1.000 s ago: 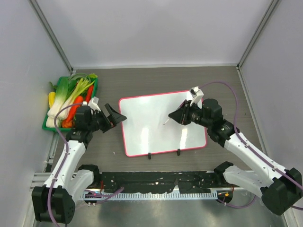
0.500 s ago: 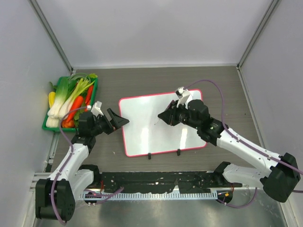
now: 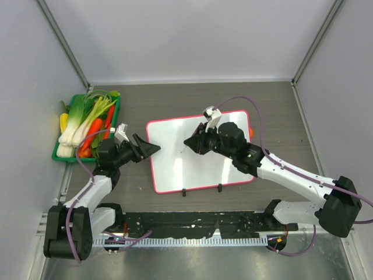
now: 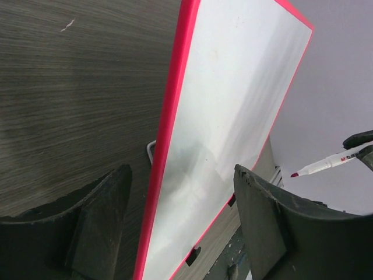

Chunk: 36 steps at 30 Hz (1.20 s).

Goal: Write a sentence on the whiteboard
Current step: Hold the whiteboard on the whiteboard stand.

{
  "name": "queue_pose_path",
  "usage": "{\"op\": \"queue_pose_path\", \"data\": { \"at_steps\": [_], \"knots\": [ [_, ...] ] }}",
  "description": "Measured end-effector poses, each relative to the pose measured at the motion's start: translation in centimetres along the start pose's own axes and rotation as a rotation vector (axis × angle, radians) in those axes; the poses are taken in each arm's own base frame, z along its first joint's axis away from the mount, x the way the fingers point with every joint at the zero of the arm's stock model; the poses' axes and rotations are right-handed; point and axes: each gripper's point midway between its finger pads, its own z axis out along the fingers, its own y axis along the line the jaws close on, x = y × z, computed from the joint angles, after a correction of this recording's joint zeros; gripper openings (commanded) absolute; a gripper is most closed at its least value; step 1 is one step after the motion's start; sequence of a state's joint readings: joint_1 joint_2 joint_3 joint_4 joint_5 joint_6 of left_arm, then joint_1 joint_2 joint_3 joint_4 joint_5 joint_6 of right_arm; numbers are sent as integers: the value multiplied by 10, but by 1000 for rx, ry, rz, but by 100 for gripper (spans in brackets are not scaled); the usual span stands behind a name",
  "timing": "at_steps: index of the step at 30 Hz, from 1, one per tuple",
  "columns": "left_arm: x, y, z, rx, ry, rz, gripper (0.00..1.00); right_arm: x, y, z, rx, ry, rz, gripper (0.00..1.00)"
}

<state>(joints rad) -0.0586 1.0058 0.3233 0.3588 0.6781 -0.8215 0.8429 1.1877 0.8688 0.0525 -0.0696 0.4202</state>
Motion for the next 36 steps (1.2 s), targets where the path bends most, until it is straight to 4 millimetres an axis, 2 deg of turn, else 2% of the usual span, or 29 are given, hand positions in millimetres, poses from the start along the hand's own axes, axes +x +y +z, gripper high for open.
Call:
{"op": "queue_pose_path", "data": {
  "at_steps": [9,15,21,25,30,32,36],
  "knots": [
    [16,9,10,63,53,-3,62,-6,7,6,-12,-11,-5,1],
    [26,1,12,126,96,53,57,-7,10,11,-14,-10,-11,1],
    [34,0,10,156,118,97,35,-3,8,16,-6,3,-14,1],
    [38,0,10,166,134,99,17,-2,10,17,-10,7,-20,1],
    [40,-21,6,261,164,94,2,-9,18,17,-21,-8,-39,1],
    [39,-26,5,284,166,100,0,-10,19,17,-22,-13,-43,1],
    [41,-23,6,277,176,84,0,-13,20,17,-19,-21,-54,1]
  ]
}}
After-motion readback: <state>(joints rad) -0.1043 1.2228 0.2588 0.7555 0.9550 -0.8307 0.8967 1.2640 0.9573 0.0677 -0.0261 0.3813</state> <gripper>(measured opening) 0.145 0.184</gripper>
